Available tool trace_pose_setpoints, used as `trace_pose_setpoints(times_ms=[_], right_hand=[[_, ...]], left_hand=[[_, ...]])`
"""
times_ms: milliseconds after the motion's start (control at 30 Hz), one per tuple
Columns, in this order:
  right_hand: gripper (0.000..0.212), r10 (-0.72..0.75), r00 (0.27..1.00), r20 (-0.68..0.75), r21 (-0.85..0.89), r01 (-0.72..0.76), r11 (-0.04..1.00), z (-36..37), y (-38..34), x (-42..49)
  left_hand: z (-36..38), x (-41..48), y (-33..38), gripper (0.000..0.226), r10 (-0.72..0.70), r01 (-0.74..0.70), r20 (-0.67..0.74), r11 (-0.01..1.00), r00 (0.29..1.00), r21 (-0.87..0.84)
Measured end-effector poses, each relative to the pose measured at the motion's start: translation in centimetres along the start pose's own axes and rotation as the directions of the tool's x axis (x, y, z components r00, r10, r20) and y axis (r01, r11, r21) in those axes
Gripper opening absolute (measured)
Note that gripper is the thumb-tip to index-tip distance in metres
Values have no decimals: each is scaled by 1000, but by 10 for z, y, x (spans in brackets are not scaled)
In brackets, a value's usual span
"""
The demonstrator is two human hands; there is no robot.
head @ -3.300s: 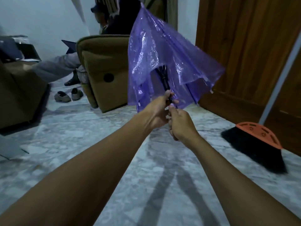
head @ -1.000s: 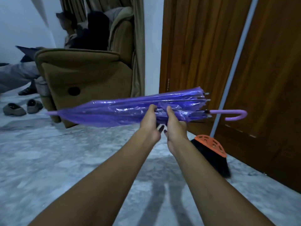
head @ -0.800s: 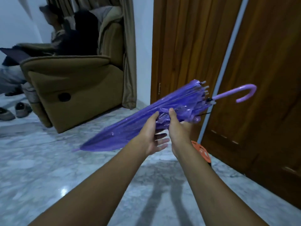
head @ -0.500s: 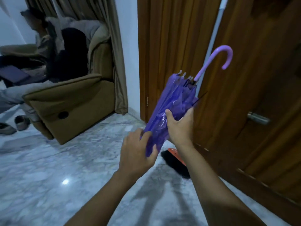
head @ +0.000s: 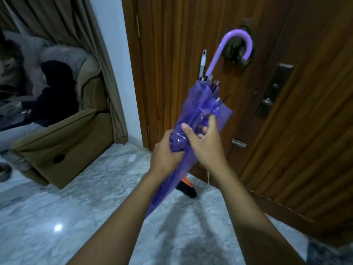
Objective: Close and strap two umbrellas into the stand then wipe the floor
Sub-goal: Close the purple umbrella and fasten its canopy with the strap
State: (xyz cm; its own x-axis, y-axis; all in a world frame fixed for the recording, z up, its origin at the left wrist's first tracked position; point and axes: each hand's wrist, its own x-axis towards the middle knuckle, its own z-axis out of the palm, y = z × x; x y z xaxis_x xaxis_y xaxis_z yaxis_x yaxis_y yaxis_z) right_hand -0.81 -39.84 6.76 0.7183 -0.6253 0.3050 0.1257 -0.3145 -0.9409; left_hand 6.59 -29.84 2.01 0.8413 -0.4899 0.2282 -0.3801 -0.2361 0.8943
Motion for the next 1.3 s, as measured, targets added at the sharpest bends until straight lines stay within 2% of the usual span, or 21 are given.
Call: trace_pose_setpoints(times_ms=[33, 100, 167, 233, 333, 400, 433, 500, 533, 633, 733, 833, 933, 1000, 1033, 1100, 1133, 1200, 1300], right_hand=[[41, -13, 1000, 18, 14, 12, 1000, -9, -2, -5], [34, -28, 996, -84, -7, 28, 1000, -26, 1, -20], [27, 34, 967, -251, 15, -32, 999, -37, 11, -34], [33, 149, 927, -345, 42, -143, 989, -43, 21, -45], [55, 358, 890, -281, 87, -348, 933, -44, 33, -52], [70, 414, 892, -182, 176, -385, 906, -42, 37, -54], [66, 398, 906, -144, 227, -361, 904, -40, 35, -54], [36, 297, 949, -106, 220, -269, 938, -34, 23, -56], [28, 256, 962, -96, 205, -233, 951, -30, 17, -57], [42, 203, 977, -72, 139, -191, 972, -15, 5, -58], [46, 130, 990, -53, -63, -133, 989, -5, -2, -56], [46, 46, 998, 48, -306, -29, 952, -3, -7, -52], [42, 59, 994, 91, -482, -8, 876, -4, -5, -45], [33, 63, 994, 89, -530, -6, 848, -2, -5, -45], [34, 50, 993, 106, -543, 16, 839, 1, -6, -47], [50, 26, 989, 147, -573, 64, 817, 5, -7, -53], [56, 12, 987, 159, -580, 83, 810, 6, -7, -55], [60, 13, 983, 185, -538, 90, 838, 4, -8, -57], [58, -23, 967, 252, -417, 130, 900, -4, -9, -60]], left_hand=[[-6, 4, 6, 51, 17, -17, 10, 999, 1000, -33], [-15, 11, 19, 43, 37, -33, 42, 995, 998, -94], [-21, 15, 30, 41, 34, -24, 79, 991, 996, -130], [-25, 16, 38, 35, 16, 8, 128, 982, 992, -188], [-29, 14, 46, 31, -55, 123, 224, 945, 973, -302], [-29, 13, 49, 25, -76, 162, 259, 929, 963, -332], [-29, 13, 50, 22, -75, 168, 270, 925, 960, -340], [-27, 11, 52, 21, -76, 179, 285, 918, 956, -355], [-26, 10, 54, 22, -75, 181, 288, 914, 955, -363], [-23, 11, 58, 27, -67, 183, 283, 895, 957, -406], [-18, 15, 62, 62, -59, 209, 297, 838, 953, -504], [-17, 14, 63, 83, -69, 241, 305, 781, 950, -576], [-19, 11, 67, 96, -23, 184, 316, 853, 948, -489], [-18, 13, 68, 89, -2, 120, 285, 909, 959, -398], [-18, 15, 69, 76, -1, 111, 265, 910, 964, -400], [-21, 17, 68, 50, -76, 174, 219, 862, 973, -476], [-22, 19, 65, 44, -130, 215, 199, 838, 971, -501], [-26, 19, 59, 36, -182, 236, 154, 834, 971, -499], [-33, 20, 54, 29, -181, 216, 119, 839, 976, -498]])
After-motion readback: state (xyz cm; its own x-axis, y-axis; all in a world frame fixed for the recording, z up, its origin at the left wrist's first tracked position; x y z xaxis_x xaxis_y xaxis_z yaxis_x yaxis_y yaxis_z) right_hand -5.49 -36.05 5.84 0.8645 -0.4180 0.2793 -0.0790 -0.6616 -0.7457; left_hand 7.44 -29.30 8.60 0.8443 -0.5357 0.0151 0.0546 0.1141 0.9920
